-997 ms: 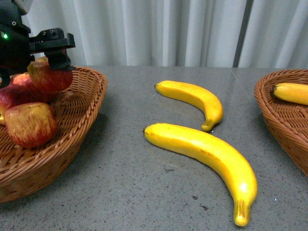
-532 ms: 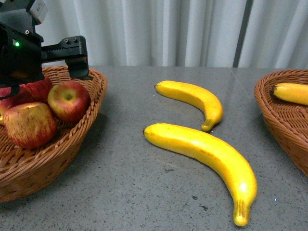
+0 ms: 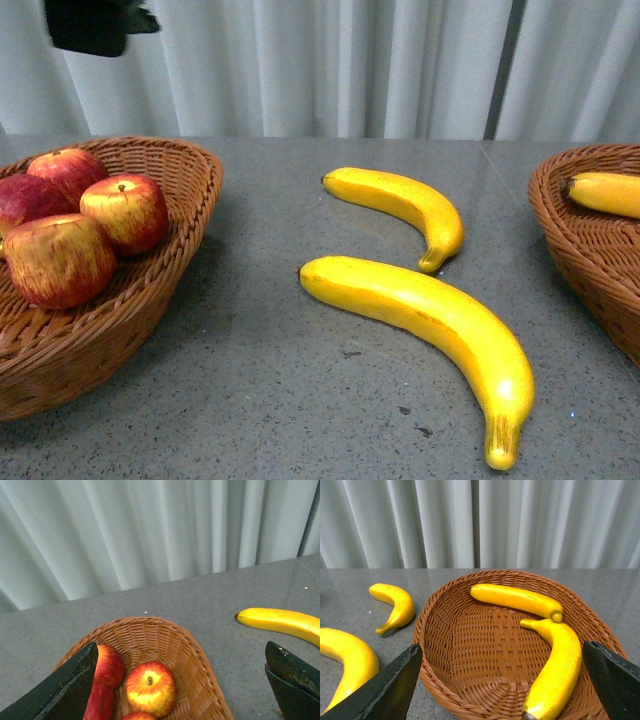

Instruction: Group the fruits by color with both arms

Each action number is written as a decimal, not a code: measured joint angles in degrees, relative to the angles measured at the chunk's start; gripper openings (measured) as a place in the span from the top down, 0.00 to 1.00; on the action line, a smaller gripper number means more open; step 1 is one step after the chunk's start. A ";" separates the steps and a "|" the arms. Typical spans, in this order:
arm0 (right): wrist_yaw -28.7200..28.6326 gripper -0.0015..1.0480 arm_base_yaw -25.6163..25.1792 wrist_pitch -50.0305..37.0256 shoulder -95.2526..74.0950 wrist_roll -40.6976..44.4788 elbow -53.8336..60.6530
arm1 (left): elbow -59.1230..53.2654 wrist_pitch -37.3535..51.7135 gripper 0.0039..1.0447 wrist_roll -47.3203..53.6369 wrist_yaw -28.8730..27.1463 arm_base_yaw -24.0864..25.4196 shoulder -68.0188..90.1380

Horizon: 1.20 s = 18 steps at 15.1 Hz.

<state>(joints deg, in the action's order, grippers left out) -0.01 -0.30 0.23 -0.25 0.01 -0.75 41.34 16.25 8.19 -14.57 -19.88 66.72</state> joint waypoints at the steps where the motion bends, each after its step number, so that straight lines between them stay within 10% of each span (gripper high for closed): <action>1: 0.00 0.06 0.00 0.00 0.00 0.00 0.00 | -3.34 3.10 0.09 0.20 -2.40 -0.76 -4.13; 9: 0.02 0.06 0.00 0.00 0.00 0.00 0.00 | -28.85 15.17 0.98 -7.89 5.64 11.17 -22.69; 18: 0.00 0.06 0.00 0.00 0.00 0.00 0.00 | -38.12 7.21 0.99 -8.02 14.58 19.71 -39.69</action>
<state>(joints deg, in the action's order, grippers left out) -0.01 -0.30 0.23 -0.25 0.01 -0.75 3.22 23.46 0.16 0.01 -0.16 27.03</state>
